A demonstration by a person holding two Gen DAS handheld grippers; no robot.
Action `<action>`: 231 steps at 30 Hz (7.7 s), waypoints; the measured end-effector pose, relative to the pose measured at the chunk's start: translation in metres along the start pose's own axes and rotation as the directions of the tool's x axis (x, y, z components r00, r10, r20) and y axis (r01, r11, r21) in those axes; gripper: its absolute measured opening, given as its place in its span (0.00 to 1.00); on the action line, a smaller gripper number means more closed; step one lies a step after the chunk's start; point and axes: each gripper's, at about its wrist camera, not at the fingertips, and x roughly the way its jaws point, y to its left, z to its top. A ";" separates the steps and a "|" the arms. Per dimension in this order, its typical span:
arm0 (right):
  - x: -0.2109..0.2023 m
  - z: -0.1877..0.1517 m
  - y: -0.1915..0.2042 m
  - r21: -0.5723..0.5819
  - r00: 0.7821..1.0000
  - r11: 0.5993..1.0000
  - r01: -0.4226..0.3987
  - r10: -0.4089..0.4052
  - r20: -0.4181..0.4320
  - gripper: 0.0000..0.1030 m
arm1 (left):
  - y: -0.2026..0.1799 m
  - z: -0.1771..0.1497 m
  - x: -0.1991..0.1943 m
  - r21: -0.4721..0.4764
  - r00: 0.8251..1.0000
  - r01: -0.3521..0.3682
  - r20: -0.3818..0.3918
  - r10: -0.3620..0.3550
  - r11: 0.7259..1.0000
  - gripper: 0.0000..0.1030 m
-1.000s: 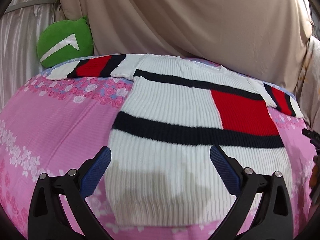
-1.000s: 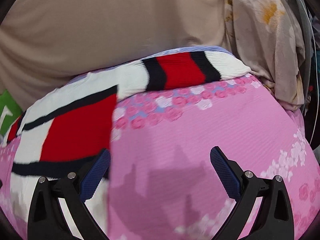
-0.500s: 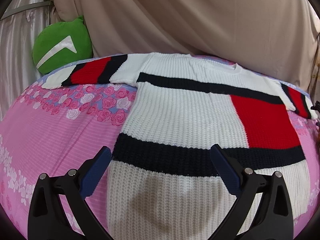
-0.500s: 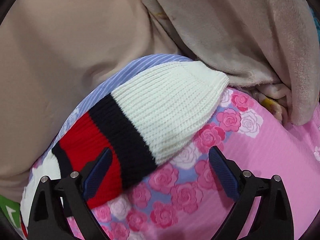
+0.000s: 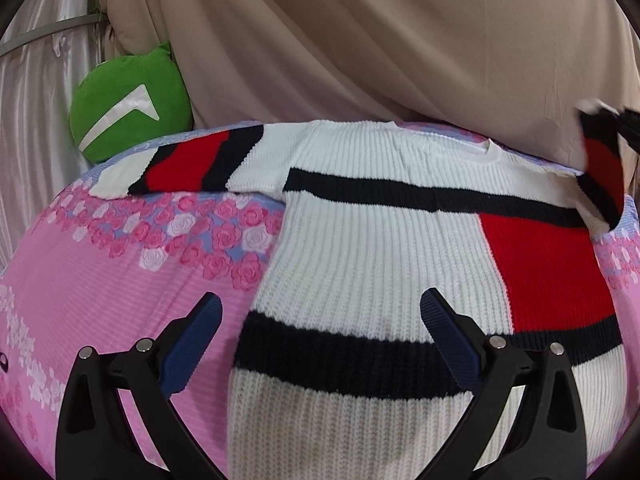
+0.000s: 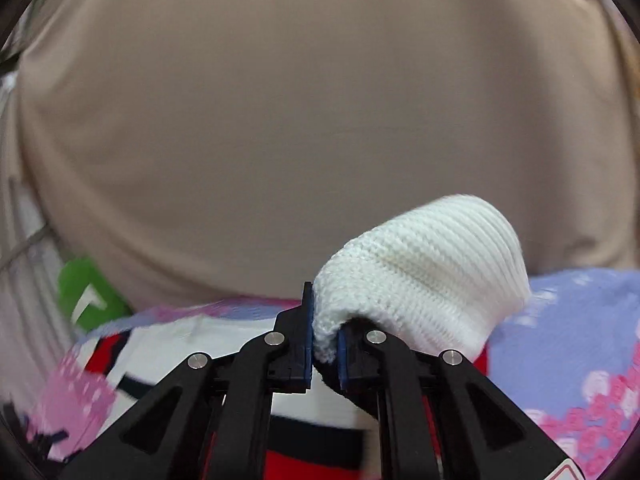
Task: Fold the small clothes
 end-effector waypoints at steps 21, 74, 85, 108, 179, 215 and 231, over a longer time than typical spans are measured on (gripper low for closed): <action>0.034 -0.078 -0.055 0.115 0.962 0.980 0.165 -0.135 -0.236 0.57 | -0.009 0.068 0.142 -0.208 0.950 0.162 -0.232 -0.209 0.965 0.93; 0.049 -0.094 -0.029 0.086 0.946 0.983 0.160 -0.128 -0.297 0.18 | -0.032 0.096 0.185 -0.087 0.991 0.082 -0.097 -0.091 0.993 0.19; 0.066 -0.074 -0.069 0.114 0.934 0.955 0.273 -0.235 -0.269 0.01 | -0.032 0.095 0.185 -0.082 0.990 0.087 -0.101 -0.095 0.993 0.21; 0.067 -0.107 -0.065 0.030 0.897 0.948 0.316 -0.288 -0.336 0.00 | -0.030 0.096 0.187 -0.093 0.989 0.099 -0.102 -0.109 0.991 0.25; 0.043 -0.123 -0.017 0.205 0.960 0.974 0.101 -0.042 -0.276 0.49 | 0.020 0.099 0.119 -0.374 0.963 0.233 -0.037 -0.266 0.898 0.82; 0.057 -0.075 0.034 0.081 0.982 0.989 0.126 -0.113 -0.148 0.19 | 0.008 0.055 0.148 -0.334 0.980 0.145 -0.082 -0.182 0.931 0.10; 0.295 -0.066 0.205 -0.116 0.899 0.979 -0.169 0.104 -0.426 0.60 | 0.024 0.046 0.144 -0.372 0.971 0.187 -0.072 -0.229 0.909 0.10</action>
